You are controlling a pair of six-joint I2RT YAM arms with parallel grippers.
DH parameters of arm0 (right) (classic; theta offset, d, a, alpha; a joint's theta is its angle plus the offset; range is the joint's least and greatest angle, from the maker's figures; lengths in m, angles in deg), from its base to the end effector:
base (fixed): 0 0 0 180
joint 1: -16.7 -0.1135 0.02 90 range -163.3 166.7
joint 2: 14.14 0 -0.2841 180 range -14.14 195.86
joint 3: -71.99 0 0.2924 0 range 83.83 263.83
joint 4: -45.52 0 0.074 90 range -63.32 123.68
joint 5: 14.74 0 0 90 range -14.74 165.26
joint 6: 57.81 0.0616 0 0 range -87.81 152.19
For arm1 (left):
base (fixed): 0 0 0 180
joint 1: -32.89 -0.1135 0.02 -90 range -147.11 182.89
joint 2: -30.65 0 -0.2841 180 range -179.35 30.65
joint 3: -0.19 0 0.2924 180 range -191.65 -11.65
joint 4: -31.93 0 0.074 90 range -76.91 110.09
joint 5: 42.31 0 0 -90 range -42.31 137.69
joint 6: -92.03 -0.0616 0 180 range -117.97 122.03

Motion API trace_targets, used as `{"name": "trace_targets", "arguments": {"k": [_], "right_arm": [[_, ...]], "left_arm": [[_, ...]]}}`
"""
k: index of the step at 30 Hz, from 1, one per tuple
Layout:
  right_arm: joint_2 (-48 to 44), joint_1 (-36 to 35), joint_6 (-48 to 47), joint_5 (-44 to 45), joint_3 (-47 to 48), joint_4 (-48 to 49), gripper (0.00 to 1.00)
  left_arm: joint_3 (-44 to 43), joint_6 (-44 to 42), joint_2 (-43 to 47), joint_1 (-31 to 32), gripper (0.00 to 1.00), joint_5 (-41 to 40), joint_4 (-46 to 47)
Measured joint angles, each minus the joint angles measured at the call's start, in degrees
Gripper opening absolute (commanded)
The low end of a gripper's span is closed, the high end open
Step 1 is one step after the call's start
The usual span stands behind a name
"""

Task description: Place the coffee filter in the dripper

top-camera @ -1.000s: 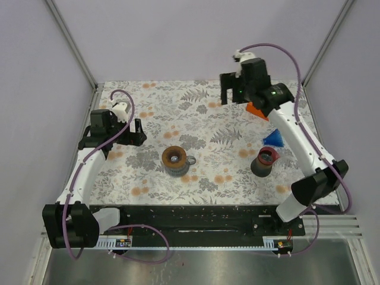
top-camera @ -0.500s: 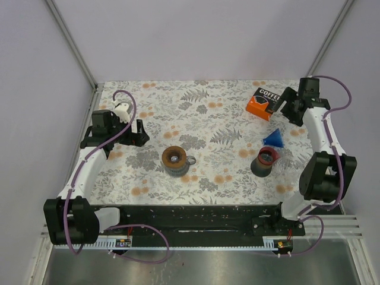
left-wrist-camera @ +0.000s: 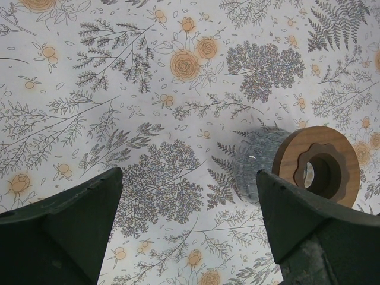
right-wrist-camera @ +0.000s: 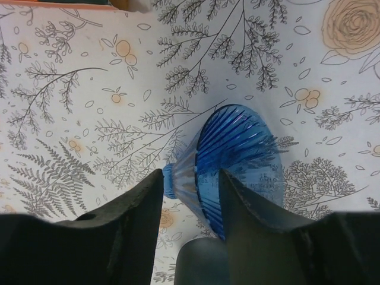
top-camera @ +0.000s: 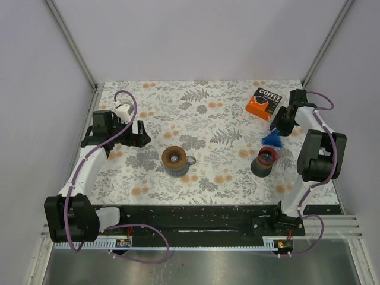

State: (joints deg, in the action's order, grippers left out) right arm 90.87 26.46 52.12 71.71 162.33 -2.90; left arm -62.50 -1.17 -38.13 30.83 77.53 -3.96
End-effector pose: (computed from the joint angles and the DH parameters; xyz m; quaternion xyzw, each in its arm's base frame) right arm 0.4321 -0.0705 0.1930 0.2421 0.9415 0.0506 0.2290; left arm 0.3036 -0.0198 0.2621 0.1135 0.8816 -0.2169 0.4036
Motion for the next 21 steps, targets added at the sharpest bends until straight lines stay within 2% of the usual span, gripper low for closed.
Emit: {"name": "trace_targets", "arguments": {"k": [4, 9, 17, 21], "right_arm": [[1.7, 0.0, -1.4, -2.0, 0.0, 0.3, 0.17], [2.3, 0.0, -2.0, -5.6, 0.7, 0.3, 0.00], [2.2, -0.8, -4.8, -10.6, 1.1, -1.0, 0.00], [0.6, -7.0, -8.4, -8.9, 4.4, -3.4, 0.00]], "left_arm": [[0.0, 0.0, 0.0, 0.0, 0.98, 0.0, 0.0], [0.0, 0.0, 0.0, -0.1, 0.98, 0.0, 0.0], [0.0, 0.0, 0.0, -0.1, 0.98, 0.5, 0.0], [0.0, 0.0, 0.0, -0.1, 0.98, 0.7, -0.1]]}}
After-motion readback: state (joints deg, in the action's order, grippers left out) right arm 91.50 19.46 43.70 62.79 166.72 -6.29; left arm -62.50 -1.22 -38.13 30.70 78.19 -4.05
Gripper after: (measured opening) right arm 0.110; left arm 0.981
